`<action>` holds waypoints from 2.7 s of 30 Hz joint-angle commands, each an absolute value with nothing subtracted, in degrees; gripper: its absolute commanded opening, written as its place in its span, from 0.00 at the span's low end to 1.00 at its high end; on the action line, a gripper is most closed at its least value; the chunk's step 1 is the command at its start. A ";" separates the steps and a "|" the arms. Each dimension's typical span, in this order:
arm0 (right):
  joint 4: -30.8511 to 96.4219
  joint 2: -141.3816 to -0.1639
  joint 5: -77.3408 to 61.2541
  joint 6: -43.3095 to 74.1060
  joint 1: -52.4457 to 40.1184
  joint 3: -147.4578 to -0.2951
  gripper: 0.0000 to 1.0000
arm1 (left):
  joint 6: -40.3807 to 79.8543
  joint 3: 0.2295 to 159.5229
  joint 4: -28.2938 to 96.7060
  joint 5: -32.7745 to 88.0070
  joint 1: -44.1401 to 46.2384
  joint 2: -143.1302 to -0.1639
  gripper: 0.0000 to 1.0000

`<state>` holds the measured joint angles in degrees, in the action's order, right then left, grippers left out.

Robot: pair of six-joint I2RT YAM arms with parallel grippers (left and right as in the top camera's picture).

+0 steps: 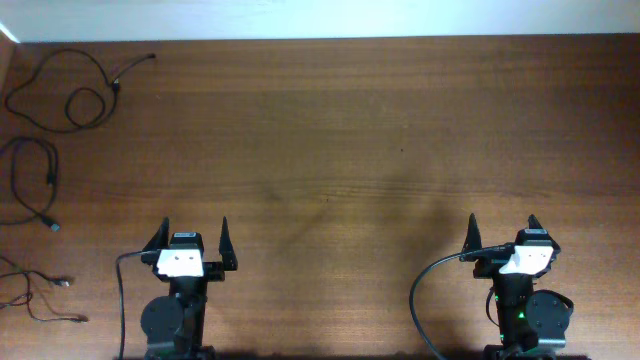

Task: Untangle cables

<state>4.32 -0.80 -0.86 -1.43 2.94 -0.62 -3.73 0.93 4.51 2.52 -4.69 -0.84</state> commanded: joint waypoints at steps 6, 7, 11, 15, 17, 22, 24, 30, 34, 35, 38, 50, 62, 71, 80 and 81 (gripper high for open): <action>4.69 -0.19 -0.36 -0.84 2.63 -0.32 0.98 | -4.78 0.49 4.71 1.61 -1.41 -0.25 0.99; 4.69 -0.19 -0.36 -0.84 2.63 -0.32 0.98 | -4.75 0.49 4.73 1.41 -0.82 -0.25 0.99; 4.69 -0.19 -0.36 -0.84 2.63 -0.32 0.98 | -0.32 0.49 4.82 -0.49 -0.16 -0.25 0.99; 4.69 -0.19 -0.36 -0.84 2.63 -0.32 0.99 | 1.96 0.49 4.80 -1.48 -0.16 -0.25 0.99; 4.69 -0.19 -0.36 -0.84 2.63 -0.32 0.98 | 2.13 0.49 4.80 -1.52 -0.16 -0.25 0.99; 4.69 -0.19 -0.36 -0.84 2.63 -0.32 0.99 | 1.78 0.49 4.80 -1.30 -0.16 -0.25 0.99; 4.69 -0.19 -0.36 -0.84 2.63 -0.32 0.98 | 1.72 0.49 4.78 -1.23 -0.16 -0.27 0.99; 4.69 -0.19 -0.36 -0.84 2.63 -0.32 0.98 | 1.69 0.51 4.75 -1.28 -0.16 -0.30 0.99; 4.69 -0.19 -0.36 -0.84 2.63 -0.32 0.98 | 1.72 0.51 4.75 -1.28 -0.16 -0.30 0.99; 4.69 -0.19 -0.36 -0.84 2.63 -0.32 0.98 | 1.72 0.51 4.75 -1.28 -0.16 -0.30 0.99; 4.69 -0.19 -0.36 -0.84 2.63 -0.32 0.98 | 1.72 0.51 4.75 -1.28 -0.16 -0.30 0.99; 4.69 -0.19 -0.36 -0.84 2.63 -0.32 0.98 | 1.72 0.51 4.75 -1.28 -0.16 -0.30 0.99; 4.69 -0.19 -0.36 -0.84 2.63 -0.32 0.98 | 1.72 0.51 4.75 -1.28 -0.16 -0.30 0.99; 4.69 -0.19 -0.36 -0.84 2.63 -0.32 0.99 | 1.72 0.51 4.78 -1.28 -0.16 -0.30 0.99; 4.69 -0.19 -0.36 -0.84 2.63 -0.32 0.99 | 1.69 0.51 4.75 -1.28 -0.16 -0.30 0.99; 4.69 -0.19 -0.36 -0.84 2.63 -0.32 0.98 | 1.72 0.51 4.75 -1.28 -0.16 -0.30 0.99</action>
